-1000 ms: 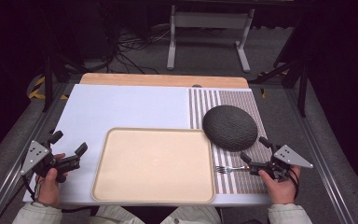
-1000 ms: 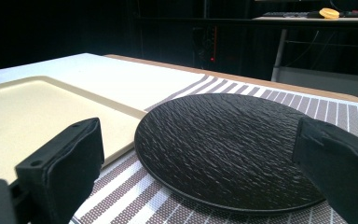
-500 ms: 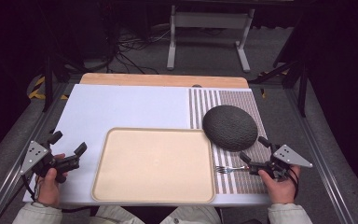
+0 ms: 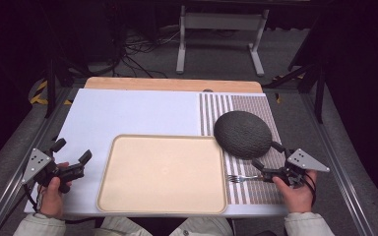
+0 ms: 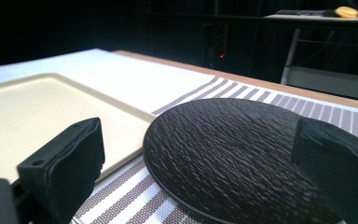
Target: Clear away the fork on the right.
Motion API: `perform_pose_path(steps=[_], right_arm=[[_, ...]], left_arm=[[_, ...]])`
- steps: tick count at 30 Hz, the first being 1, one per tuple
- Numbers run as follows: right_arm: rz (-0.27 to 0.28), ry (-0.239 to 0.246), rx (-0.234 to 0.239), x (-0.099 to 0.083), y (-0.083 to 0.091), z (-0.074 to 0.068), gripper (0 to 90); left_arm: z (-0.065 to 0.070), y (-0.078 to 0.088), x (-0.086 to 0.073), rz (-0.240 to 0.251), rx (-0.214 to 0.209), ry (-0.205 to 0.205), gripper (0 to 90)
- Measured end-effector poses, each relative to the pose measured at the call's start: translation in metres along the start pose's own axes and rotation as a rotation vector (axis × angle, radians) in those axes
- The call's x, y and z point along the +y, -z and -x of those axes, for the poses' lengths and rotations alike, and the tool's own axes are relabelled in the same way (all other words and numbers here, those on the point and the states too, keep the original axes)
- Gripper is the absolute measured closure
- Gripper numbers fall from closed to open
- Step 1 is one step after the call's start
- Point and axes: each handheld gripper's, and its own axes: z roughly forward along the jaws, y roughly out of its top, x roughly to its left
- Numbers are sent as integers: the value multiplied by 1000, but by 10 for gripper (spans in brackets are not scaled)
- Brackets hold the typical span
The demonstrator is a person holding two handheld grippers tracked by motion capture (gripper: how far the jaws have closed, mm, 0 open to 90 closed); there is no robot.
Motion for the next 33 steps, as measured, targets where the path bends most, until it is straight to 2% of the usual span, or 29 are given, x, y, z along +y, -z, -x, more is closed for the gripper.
perform_pose_path(steps=[8, 12, 14, 18, 20, 26, 28, 33], right_arm=[[-96, 52, 80, 26, -12, 0, 35], [-139, 79, 102, 33, -15, 0, 35], [-176, 115, 120, 40, -17, -1, 43], [-234, 158, 127, 50, -19, -1, 39], [-284, 193, 135, 54, -21, 0, 39], [-399, 259, 172, 64, -26, 0, 40], [-412, 267, 178, 65, -27, 0, 40], [-494, 302, 203, 70, -31, 0, 43]], left_arm=[[0, 0, 0, 2, 3, 1, 3], [0, 0, 0, 1, 5, -1, 3], [0, 0, 0, -1, 8, -1, 3], [0, 0, 0, 0, 7, -2, 3], [-1, 0, 0, 0, 8, -3, 3], [-1, 0, 0, 0, 6, -2, 3], [-1, 0, 0, 1, 6, -1, 3], [-1, 0, 0, 0, 5, -3, 3]])
